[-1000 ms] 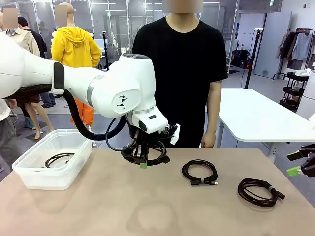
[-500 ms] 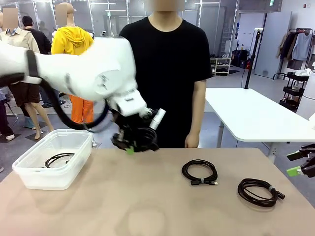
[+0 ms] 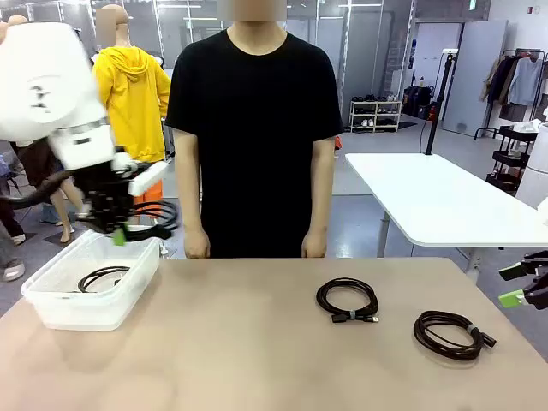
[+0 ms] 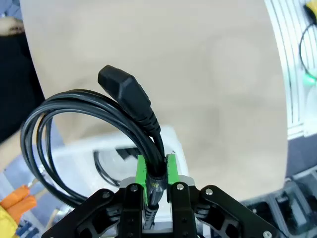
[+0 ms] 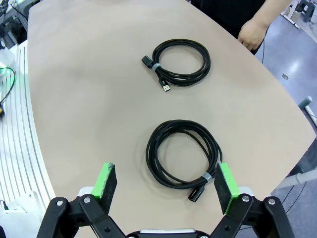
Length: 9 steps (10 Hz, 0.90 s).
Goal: Organize and store the cables.
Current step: Place the Power Cable into the Organizing box.
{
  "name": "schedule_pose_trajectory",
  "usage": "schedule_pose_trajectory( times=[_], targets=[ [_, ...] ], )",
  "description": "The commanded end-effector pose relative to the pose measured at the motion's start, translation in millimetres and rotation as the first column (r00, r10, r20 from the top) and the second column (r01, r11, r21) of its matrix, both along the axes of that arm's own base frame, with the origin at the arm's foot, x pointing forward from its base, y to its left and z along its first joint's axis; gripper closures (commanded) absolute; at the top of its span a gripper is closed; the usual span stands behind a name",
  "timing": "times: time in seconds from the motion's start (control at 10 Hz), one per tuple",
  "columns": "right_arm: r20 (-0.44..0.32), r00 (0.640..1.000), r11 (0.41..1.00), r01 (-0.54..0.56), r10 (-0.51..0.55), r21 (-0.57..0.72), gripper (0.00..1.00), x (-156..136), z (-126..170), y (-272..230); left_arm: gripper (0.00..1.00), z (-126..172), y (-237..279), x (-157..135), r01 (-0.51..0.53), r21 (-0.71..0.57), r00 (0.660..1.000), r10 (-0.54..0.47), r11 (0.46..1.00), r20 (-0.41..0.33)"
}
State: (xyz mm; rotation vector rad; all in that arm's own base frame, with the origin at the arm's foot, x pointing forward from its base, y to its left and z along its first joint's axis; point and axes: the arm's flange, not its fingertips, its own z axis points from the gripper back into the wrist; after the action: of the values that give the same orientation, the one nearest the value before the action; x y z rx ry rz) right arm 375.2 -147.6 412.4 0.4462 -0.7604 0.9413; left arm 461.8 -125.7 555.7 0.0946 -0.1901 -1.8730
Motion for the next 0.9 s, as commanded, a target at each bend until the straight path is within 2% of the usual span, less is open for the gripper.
schedule_pose_trajectory(
  times=[0.0,0.2,0.4,0.5,0.8],
  targets=[
    [-0.013,1.000,1.000,0.004,-0.004,-0.003,0.00,1.3,3.2,-1.0,0.82,-0.5,57.7,-5.9,0.096,0.022,0.995,-0.096,0.995,0.025],
    [-0.013,1.000,1.000,0.004,-0.004,-0.003,0.00,1.3,3.2,-1.0,0.82,3.9,95.6,-0.3,0.087,0.032,0.996,-0.087,0.996,0.025],
    [-0.013,1.000,1.000,0.004,-0.004,-0.003,0.00,1.3,3.2,-1.0,0.82,5.4,101.0,4.0,0.081,0.024,0.996,-0.081,0.996,0.027],
    [-0.013,1.000,1.000,0.004,-0.004,-0.003,0.00,1.3,3.2,-1.0,0.82,7.8,99.6,3.4,0.043,0.025,0.999,-0.044,0.999,0.030],
    [-0.013,1.000,1.000,0.004,-0.004,-0.003,0.00,1.3,3.2,-1.0,0.82,-0.5,110.5,1.7,0.072,0.028,0.997,-0.072,0.997,0.019]
  ],
)
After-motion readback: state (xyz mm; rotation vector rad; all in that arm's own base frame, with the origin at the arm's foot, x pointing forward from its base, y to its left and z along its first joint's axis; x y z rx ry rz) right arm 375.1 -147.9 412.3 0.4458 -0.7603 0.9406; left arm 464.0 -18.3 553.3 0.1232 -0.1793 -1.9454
